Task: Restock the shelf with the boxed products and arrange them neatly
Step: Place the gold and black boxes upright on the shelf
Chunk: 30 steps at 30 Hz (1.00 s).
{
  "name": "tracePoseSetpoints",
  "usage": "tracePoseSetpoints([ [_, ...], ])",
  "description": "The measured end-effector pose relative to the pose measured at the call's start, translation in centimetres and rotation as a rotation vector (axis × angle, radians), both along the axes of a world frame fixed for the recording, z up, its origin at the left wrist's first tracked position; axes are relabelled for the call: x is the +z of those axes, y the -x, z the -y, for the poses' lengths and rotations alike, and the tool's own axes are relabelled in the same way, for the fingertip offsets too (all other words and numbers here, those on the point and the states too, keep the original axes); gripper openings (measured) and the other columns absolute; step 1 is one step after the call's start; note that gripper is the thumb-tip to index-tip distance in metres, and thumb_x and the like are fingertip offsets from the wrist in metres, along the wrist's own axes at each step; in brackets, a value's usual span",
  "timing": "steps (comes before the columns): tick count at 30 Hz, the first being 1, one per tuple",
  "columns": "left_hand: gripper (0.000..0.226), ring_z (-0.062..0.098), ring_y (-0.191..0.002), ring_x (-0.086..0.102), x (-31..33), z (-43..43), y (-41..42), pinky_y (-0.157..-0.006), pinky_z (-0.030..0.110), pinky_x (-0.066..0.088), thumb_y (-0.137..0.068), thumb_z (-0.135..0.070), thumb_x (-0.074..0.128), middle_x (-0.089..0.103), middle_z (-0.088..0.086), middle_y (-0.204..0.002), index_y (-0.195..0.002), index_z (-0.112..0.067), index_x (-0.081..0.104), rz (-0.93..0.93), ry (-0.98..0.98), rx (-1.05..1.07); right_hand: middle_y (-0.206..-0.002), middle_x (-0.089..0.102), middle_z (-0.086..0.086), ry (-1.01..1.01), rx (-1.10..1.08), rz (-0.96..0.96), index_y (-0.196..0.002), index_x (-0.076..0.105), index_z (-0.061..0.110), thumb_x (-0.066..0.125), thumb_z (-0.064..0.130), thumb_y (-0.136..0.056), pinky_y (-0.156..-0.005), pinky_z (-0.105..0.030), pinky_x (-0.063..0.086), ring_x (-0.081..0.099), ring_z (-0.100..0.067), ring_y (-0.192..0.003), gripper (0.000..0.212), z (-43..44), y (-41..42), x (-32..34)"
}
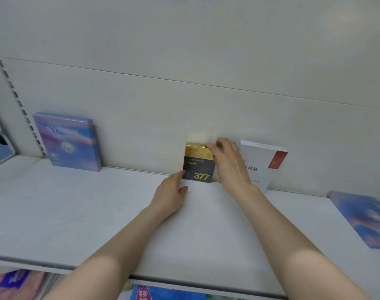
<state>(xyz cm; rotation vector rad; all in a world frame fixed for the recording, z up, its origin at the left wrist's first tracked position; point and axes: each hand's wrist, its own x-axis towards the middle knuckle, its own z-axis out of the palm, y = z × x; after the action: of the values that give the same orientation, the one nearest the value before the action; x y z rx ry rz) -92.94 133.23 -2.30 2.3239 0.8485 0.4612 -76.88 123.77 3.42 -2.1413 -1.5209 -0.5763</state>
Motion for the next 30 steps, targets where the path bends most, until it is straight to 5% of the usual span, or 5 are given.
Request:
tracePoseSetpoints([
  [8, 0.052, 0.019, -0.132, 0.042, 0.3, -0.1, 0.8, -0.105, 0.027, 0.031, -0.097, -0.022, 0.051, 0.044, -0.001, -0.146, -0.147, -0.021, 0.035, 0.017, -0.045, -0.041, -0.128, 0.051, -0.018, -0.019, -0.010, 0.120, -0.133, 0.054, 0.009, 0.067, -0.020, -0.066, -0.074, -0.040, 0.053, 0.048, -0.033, -0.112, 0.074, 2.2, 0.9, 0.9],
  [14, 0.046, 0.018, -0.127, 0.046, 1.0, 0.4, 1.6, -0.101, 0.026, 0.033, -0.097, -0.021, 0.051, 0.048, -0.003, -0.142, -0.142, -0.022, 0.043, 0.076, -0.158, -0.069, -0.122, 0.057, -0.016, -0.254, -0.245, 0.186, -0.127, 0.059, 0.009, 0.063, -0.005, -0.084, -0.090, -0.042, 0.044, 0.044, -0.029, -0.113, 0.046, 6.4, -1.1, 2.1],
  [30, 0.036, 0.028, -0.112, 0.057, 5.2, 12.4, -4.8, -0.087, 0.036, 0.048, -0.091, -0.020, 0.062, 0.062, 0.003, -0.124, -0.126, -0.016, 0.060, 0.266, -0.591, -0.537, -0.122, 0.061, -0.018, 0.018, -0.539, 0.171, -0.130, 0.058, 0.006, 0.041, 0.032, -0.098, -0.089, -0.044, 0.043, 0.057, -0.037, -0.109, 0.044, 26.5, -1.7, -3.1],
])
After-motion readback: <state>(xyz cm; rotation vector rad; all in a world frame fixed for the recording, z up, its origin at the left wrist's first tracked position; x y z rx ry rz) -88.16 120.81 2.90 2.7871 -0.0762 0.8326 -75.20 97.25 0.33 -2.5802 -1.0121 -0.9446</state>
